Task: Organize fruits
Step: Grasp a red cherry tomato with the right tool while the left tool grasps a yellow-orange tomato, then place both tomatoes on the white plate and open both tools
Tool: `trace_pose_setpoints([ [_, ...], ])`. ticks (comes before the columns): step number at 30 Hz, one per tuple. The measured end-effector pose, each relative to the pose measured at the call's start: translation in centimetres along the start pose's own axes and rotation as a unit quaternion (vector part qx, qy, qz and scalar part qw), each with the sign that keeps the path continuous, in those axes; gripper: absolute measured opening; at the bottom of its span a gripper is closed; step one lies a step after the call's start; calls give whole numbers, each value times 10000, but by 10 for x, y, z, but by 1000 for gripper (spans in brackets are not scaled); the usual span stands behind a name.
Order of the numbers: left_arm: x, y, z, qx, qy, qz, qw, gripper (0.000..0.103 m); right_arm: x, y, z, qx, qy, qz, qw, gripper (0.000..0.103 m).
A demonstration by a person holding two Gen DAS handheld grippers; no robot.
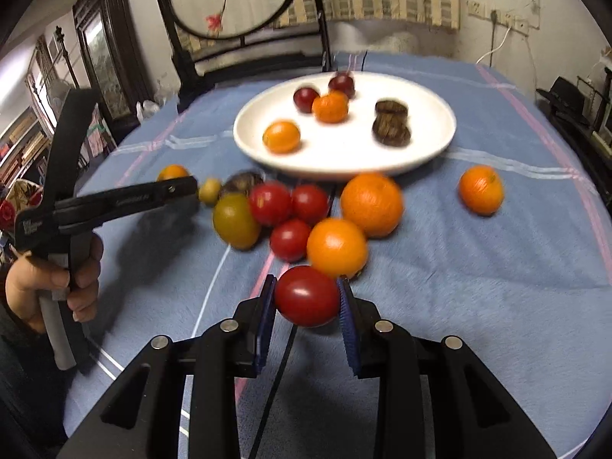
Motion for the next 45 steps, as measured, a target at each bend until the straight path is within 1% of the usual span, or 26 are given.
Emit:
trace_pose_setpoints([
  [3,-13,-9,-20,204,-245,-93,9994,37,-24,-8,-12,47,-238,24,9997,32],
  [5,-22,-18,-27,293,-320,-46,9990,37,-46,-12,-19,113,-444,21,9989,32],
  [8,-43,-35,-32,365,-395,79,9985,37,-75,-15,-18,223,-666,-52,9975,32],
  [12,-69,-51,-21,349,-439,124,9984,37,-98,-16,5,229,-609,35,9979,32],
  [15,-80,-53,-1,214,-317,44,9993,37,-99,-22,28,182,-537,148,9983,32],
  [18,-84,-56,22,187,-152,7,9997,37,-94,-31,45,187,-403,331,9985,32],
  [21,-85,-59,43,109,-18,15,9999,37,-91,-35,55,87,-325,396,9986,32],
  [24,-84,-65,62,147,134,7,9998,37,-85,-39,64,136,-201,411,9989,32],
  [26,-83,-70,72,125,205,69,9997,37,-84,-43,70,75,-124,550,9984,33],
  [28,-82,-72,77,113,253,64,9996,37,-84,-46,71,7,-153,746,9971,33],
  [30,-82,-73,78,131,241,7,9996,47,-85,-48,70,-47,-232,789,9966,42],
  [31,-81,-73,76,148,233,-36,9996,56,-86,-50,67,-7,-354,853,9957,52],
  [32,-81,-72,72,174,201,-83,9996,61,-87,-52,64,62,-435,880,9952,59],
  [34,-79,-71,58,210,65,-129,9997,66,-87,-53,61,127,-437,841,9954,61],
  [35,-78,-70,50,199,9,-110,9997,72,-87,-53,61,121,-435,846,9954,61],
  [38,-72,-65,32,154,-127,-103,9997,79,-85,-54,59,110,-416,909,9949,62],
  [40,-61,-61,20,144,-107,-119,9998,83,-84,-56,58,116,-393,962,9945,62],
  [45,-33,-51,1,178,38,-244,9995,87,-82,-56,51,88,-394,937,9948,63],
])
Point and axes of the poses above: each gripper's, at about its wrist camera, not at the fingertips, and z roughly the way its jaws point, y to its left, x to its underside, the point moved 10 cm from there along z, roughly the way its jaws point, and after that the axes turned 3 degrees about x, right-handed, at the moved point
